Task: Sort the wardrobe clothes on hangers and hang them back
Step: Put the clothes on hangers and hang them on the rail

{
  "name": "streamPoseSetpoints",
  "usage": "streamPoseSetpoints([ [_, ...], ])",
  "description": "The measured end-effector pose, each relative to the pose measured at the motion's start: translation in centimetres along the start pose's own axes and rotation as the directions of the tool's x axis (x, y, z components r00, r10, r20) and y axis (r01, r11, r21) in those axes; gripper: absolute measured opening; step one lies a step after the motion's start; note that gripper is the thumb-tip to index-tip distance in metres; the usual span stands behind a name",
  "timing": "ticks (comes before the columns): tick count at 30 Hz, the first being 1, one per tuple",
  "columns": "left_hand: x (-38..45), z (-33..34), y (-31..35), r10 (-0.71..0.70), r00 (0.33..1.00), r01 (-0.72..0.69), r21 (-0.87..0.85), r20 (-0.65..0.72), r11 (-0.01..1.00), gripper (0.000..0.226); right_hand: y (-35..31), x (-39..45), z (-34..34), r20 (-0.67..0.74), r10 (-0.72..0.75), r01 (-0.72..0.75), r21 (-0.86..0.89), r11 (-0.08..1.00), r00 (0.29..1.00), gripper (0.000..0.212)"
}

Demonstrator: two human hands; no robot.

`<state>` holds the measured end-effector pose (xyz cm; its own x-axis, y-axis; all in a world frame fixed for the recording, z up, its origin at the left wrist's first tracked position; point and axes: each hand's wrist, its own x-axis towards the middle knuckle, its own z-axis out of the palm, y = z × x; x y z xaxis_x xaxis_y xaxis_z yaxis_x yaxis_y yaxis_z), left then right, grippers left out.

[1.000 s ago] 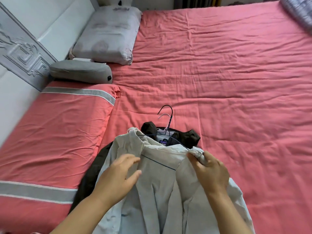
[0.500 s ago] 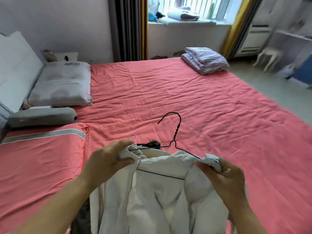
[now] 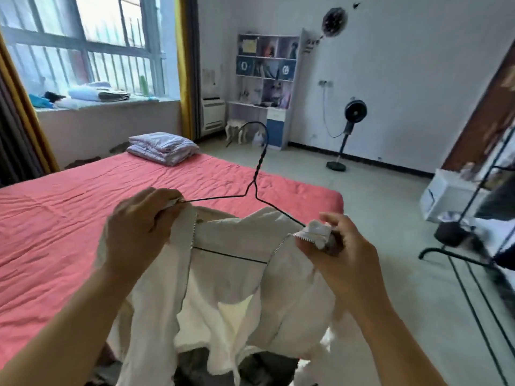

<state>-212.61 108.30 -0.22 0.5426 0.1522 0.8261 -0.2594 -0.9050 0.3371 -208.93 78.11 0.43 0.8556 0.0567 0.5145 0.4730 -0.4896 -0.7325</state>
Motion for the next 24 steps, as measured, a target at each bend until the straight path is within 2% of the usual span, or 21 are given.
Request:
streamPoseSetpoints([
  [3,1.0,1.1,2.8,0.011,0.999,-0.007,-0.094,0.043,0.996,0.027,-0.7,-2.1,-4.7,0.01,-0.051,0.051,-0.076,0.996,0.999,0.072],
  [5,1.4,2.3,5.0,0.044,0.994,-0.027,-0.169,0.101,0.985,0.024,-1.3,-3.6,-8.1,0.085,-0.017,0.022,-0.063,0.998,0.996,0.074],
  [8,1.3,4.2,8.5,0.092,0.979,-0.038,-0.282,0.182,0.959,0.022,-1.8,-5.9,-13.0,0.124,0.043,-0.036,-0.064,0.997,0.991,0.066],
  [12,0.9,7.3,14.2,0.15,0.961,-0.03,-0.45,0.233,0.892,0.02,-2.5,-8.9,-19.3,0.094,0.136,-0.118,-0.173,0.978,0.986,0.038],
  [17,-0.4,11.4,21.9,0.283,0.91,-0.071,-0.558,0.303,0.827,0.013,-2.6,-12.4,-26.0,0.148,0.273,-0.245,-0.183,0.952,0.951,0.011],
  [20,-1.7,13.0,26.6,0.335,0.884,-0.06,-0.631,0.327,0.774,0.011,-1.9,-14.7,-29.3,0.106,0.286,-0.275,-0.106,0.956,0.952,0.012],
  [24,-3.7,13.0,32.8,0.399,0.868,-0.048,-0.75,0.296,0.66,0.011,-1.9,-18.3,-33.4,-0.007,0.305,-0.303,0.079,0.95,0.952,0.01],
])
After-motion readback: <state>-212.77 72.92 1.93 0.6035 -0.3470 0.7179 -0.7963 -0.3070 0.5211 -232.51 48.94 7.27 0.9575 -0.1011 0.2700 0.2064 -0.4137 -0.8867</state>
